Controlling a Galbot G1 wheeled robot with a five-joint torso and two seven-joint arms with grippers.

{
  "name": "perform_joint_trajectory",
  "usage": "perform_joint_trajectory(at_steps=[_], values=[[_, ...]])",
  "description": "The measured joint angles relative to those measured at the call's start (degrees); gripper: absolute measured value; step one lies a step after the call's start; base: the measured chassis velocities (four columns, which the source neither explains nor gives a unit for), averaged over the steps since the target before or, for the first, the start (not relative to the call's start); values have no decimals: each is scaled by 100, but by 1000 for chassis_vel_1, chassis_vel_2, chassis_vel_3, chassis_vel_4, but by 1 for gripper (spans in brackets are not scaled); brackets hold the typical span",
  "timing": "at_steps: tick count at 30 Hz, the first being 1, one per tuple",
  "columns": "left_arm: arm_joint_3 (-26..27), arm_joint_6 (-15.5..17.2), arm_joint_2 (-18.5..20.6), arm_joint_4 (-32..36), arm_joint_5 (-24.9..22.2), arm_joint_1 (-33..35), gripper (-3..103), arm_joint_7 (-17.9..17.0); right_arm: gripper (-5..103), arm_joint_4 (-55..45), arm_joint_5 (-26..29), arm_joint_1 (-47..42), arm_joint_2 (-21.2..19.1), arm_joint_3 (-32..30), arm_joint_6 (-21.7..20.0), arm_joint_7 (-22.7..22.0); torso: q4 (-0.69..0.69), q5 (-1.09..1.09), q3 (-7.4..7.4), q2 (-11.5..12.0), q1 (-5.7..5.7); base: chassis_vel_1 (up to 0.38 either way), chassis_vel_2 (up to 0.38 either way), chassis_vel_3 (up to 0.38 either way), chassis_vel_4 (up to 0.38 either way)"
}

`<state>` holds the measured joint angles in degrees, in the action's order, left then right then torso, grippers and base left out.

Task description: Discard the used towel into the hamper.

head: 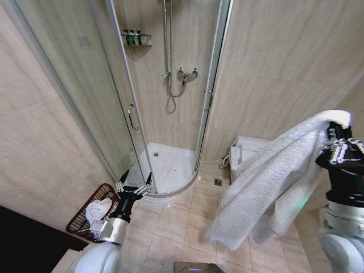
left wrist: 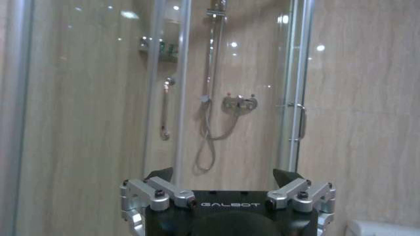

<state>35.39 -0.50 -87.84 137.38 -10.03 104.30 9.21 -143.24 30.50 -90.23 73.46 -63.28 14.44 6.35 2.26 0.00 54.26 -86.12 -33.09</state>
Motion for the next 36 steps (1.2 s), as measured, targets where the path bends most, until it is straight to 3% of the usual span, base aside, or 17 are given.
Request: perform_joint_trajectory(at_steps=[36], values=[[0,0,0,-1,0,0,99,0,1,0,-22,-56,60,194,-2,1,0,0,-18,34,16,105,113,109,109]])
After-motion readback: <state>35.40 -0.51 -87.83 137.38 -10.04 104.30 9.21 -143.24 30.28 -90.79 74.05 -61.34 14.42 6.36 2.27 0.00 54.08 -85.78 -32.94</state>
